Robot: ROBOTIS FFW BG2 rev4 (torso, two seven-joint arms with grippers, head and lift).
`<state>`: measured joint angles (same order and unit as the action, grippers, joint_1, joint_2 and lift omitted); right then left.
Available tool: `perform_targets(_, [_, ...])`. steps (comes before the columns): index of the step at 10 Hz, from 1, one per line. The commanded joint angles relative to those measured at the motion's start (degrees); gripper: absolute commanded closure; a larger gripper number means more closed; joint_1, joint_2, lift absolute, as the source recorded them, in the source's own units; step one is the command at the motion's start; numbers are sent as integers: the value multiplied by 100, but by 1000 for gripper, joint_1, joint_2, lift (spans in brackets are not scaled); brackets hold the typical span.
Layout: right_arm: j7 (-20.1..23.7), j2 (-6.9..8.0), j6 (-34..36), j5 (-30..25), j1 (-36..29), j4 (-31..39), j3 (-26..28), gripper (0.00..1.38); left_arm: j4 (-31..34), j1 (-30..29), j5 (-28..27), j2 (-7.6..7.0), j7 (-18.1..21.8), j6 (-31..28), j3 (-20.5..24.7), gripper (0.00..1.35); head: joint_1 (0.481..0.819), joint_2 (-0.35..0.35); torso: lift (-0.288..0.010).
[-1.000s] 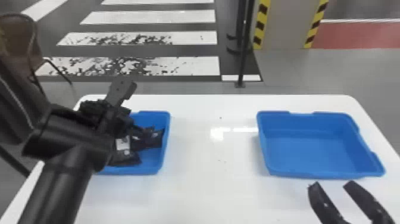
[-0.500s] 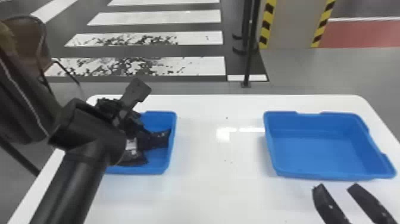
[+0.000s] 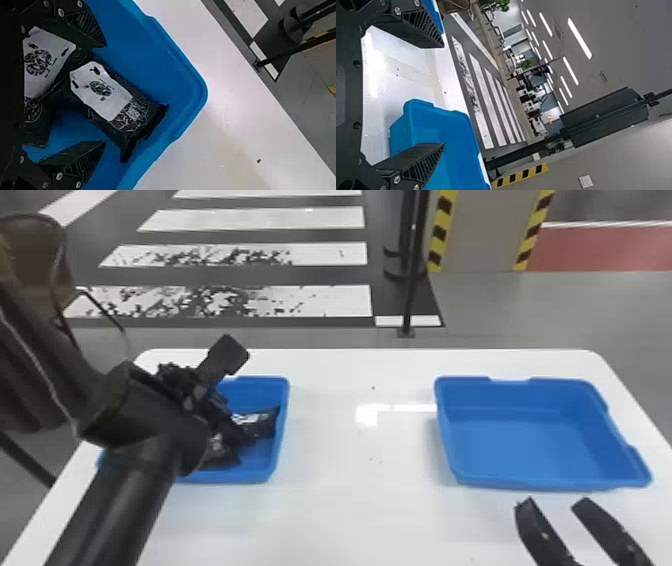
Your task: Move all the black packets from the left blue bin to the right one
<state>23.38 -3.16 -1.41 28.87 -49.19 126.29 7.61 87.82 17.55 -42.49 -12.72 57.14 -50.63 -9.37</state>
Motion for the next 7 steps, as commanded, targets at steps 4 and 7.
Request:
perform_targets(4, [-1,0,0,27,40,-65,-41,144,-127,-25,-93,24,-282,254,69,877,695,74,-140])
perform_targets(7, [-1,0,0,107,26,-93,-41,142,-267,-109,-81,41,-326,43,206,1197,695,84,-140])
